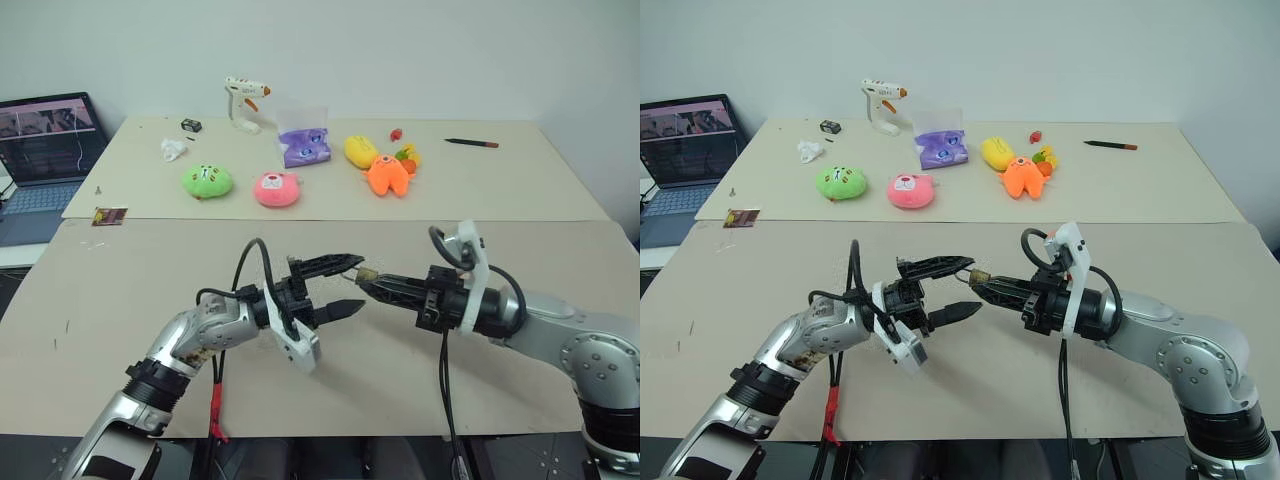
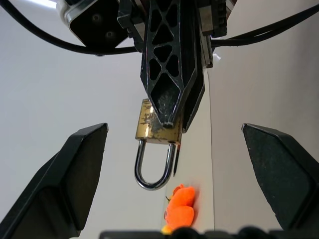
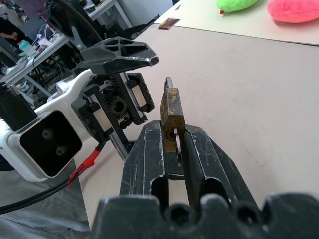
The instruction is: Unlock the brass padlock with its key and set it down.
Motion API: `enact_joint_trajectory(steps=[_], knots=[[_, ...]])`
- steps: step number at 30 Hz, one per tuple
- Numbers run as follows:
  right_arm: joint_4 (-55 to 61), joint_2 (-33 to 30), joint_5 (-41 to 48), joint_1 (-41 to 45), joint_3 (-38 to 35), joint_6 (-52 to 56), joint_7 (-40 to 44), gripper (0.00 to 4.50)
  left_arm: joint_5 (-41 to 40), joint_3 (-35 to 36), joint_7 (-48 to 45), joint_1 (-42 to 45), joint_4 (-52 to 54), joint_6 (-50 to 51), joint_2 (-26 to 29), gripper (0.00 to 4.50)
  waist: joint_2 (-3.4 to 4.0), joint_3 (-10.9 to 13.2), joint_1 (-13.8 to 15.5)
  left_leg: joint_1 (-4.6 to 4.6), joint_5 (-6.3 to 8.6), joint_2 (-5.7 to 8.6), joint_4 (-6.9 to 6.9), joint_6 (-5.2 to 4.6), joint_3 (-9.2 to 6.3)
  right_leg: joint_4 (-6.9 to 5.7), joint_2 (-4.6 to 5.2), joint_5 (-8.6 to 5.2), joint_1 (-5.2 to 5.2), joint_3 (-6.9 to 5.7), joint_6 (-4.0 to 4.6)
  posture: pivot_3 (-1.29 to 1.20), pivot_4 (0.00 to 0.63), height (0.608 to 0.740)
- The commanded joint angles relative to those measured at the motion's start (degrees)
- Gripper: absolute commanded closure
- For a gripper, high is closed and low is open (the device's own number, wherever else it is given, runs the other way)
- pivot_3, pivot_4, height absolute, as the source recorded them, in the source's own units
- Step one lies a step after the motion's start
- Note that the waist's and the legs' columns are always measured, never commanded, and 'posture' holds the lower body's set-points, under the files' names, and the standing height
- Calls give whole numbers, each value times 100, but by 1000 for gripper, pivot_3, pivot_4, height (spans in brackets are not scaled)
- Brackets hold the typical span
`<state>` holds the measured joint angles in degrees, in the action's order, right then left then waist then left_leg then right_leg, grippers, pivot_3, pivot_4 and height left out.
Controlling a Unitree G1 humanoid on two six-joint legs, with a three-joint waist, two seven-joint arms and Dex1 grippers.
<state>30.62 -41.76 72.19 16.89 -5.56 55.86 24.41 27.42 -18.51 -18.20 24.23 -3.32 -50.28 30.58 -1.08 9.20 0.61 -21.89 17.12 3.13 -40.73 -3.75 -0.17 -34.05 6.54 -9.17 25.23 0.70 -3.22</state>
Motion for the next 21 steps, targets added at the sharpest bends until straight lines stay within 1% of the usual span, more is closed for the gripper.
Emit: enact_joint_trajectory(steps=[1, 3, 6, 9, 12, 13, 14, 15, 17, 18, 21], knots=[[57, -93, 87, 46, -265, -54, 126, 4195, -591, 198, -156, -140, -114, 236, 129, 104, 0, 0, -6, 1, 0, 0, 0, 0, 0, -1, 0, 0, 0, 1, 0, 0, 150, 739], [62, -113, 97, 45, -278, -50, 148, 4195, -797, 265, -231, -232, -232, 377, 185, 104, 0, 0, -6, 3, 0, 0, 0, 0, 0, -1, 0, 0, -1, 1, 0, 0, 150, 739], [96, -138, 150, 33, -309, -37, 179, 4195, -1037, 297, -379, -340, -294, 736, 123, 104, 0, 0, -3, 4, 0, 0, 0, 0, 0, -1, 0, 0, -1, 0, 0, 0, 150, 739], [228, -249, 313, -50, -407, -6, 329, 4195, -1825, 180, -818, -676, -183, 1393, -52, 104, 0, 0, 3, 4, 0, 1, 0, -1, 0, -1, 1, 0, -2, 0, 0, 0, 150, 739], [329, -390, 384, -177, -485, -5, 477, 4195, -2366, 169, -1138, -1008, 174, 1928, -174, 104, 0, 0, -3, 2, 1, 0, 0, -3, -1, -1, 1, 0, 0, 0, 0, 0, 150, 739], [368, -445, 420, -230, -522, -9, 540, 4195, -2501, 193, -1218, -1105, 263, 2094, -210, 625, 0, 0, -1, 0, 2, 0, 0, -3, -1, 0, 0, 0, 0, -1, 0, 0, 150, 739], [415, -502, 485, -291, -577, -17, 607, 4195, -2714, 224, -1306, -1207, 341, 2384, -271, 786, 0, 0, 0, -1, 1, 0, 0, -3, -1, 1, 1, 0, 2, 0, 0, 0, 150, 739], [454, -543, 561, -340, -618, -31, 646, 4195, -2964, 268, -1410, -1252, 356, 2672, -340, 1266, 0, 0, 3, 1, 1, 0, 0, -2, -1, 1, 1, 0, 1, 0, 0, 0, 150, 739], [502, -584, 622, -399, -640, -67, 679, 4195, -3390, 401, -1564, -1220, 347, 3104, -474, 2000, 0, 0, 6, 4, 1, 0, 0, -3, -1, 1, 2, 0, -5, 1, 0, 0, 150, 739], [513, -587, 621, -419, -629, -82, 674, 4195, -3587, 467, -1643, -1166, 367, 3300, -538, 2468, 0, 0, 5, 10, 1, -2, -1, -2, -1, 1, 1, 0, -10, 1, 0, 0, 150, 739], [509, -568, 508, -478, -575, -140, 723, 4195, -4328, 586, -2012, -993, 692, 3960, -705, 3603, 0, 0, 1, 14, 0, -2, -1, 0, -1, -1, -1, -1, -11, 1, -1, 0, 150, 739]])
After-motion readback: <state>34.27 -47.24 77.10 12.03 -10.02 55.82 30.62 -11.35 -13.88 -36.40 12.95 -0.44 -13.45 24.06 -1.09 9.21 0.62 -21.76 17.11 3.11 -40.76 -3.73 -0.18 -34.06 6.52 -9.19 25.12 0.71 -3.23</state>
